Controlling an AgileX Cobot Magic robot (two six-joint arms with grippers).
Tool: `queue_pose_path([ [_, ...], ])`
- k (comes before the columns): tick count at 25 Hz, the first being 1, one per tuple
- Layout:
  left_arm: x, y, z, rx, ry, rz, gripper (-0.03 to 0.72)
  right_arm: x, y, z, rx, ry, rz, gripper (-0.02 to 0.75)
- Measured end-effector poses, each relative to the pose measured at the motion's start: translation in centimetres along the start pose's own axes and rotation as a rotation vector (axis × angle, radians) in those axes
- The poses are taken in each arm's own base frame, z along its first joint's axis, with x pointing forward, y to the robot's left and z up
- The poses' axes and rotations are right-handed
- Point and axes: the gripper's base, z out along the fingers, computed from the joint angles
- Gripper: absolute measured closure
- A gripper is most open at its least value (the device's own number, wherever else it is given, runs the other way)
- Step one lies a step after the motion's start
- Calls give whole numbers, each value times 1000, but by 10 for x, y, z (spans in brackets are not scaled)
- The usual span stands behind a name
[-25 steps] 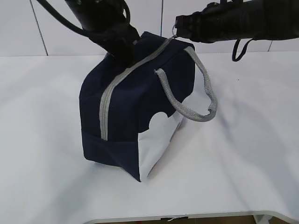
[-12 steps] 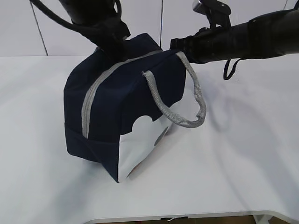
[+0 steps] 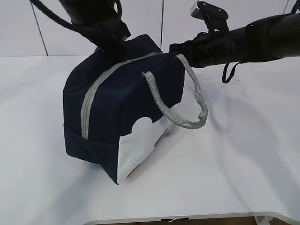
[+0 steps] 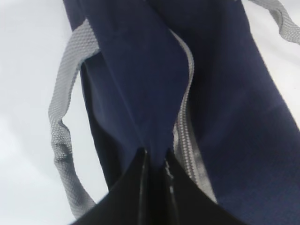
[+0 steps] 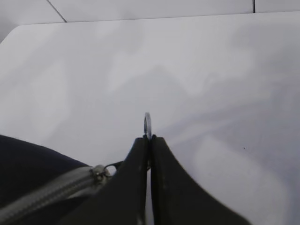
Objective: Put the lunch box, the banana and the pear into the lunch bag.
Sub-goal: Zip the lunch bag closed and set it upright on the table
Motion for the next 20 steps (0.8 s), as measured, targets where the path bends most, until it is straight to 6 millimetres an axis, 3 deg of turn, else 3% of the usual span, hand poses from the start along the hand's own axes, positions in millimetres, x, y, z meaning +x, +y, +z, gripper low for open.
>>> queue_pose_path([
  [13,0,-1,10,27,24,-8,694,2,2,0,-41,15,-14,702],
  [20,0,-1,10,29,27,-8,694,2,2,0,-40,16,-20,442],
])
